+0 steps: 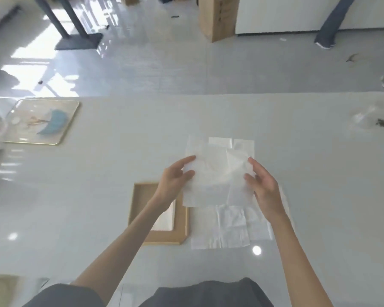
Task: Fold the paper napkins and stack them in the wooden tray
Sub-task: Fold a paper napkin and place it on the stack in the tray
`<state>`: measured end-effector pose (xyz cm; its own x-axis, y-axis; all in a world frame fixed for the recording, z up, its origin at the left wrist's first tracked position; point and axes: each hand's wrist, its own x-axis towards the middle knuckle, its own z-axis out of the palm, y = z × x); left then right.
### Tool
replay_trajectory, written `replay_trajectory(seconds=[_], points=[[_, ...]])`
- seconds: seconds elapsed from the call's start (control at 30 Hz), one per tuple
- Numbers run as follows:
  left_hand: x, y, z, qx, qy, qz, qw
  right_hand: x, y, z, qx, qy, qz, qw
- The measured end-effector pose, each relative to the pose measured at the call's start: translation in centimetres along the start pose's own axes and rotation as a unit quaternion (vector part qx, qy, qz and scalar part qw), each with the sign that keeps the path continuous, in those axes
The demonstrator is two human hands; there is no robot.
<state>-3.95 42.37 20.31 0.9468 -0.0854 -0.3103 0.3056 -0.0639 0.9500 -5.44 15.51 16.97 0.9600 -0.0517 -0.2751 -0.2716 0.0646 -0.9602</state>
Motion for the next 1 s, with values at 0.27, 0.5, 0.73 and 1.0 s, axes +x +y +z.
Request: replay_trajectory(seconds=[0.27, 0.5, 0.73, 1.0], points=[[-3.3, 0.6, -13.8, 0.053, 0.037, -0.003, 0.998, 1.2, -1.8, 12.5, -0.069, -0.057, -0.056, 0.994], [-1.6, 2.0, -18.6, 0.151, 0.083, 0.037, 0.984, 1.9, -3.1, 17.7, -0.124, -0.034, -0.108, 0.986], [0.2, 2.7, -19.8, 0.18, 0.122, 0.072, 0.973, 2.5, -4.1, 18.5, -0.124, 0.026, -0.101, 0.987], [1.7, 3.9, -19.0, 0.183, 0.13, 0.103, 0.969, 3.2, -4.9, 17.2, -0.133, 0.048, -0.074, 0.987]])
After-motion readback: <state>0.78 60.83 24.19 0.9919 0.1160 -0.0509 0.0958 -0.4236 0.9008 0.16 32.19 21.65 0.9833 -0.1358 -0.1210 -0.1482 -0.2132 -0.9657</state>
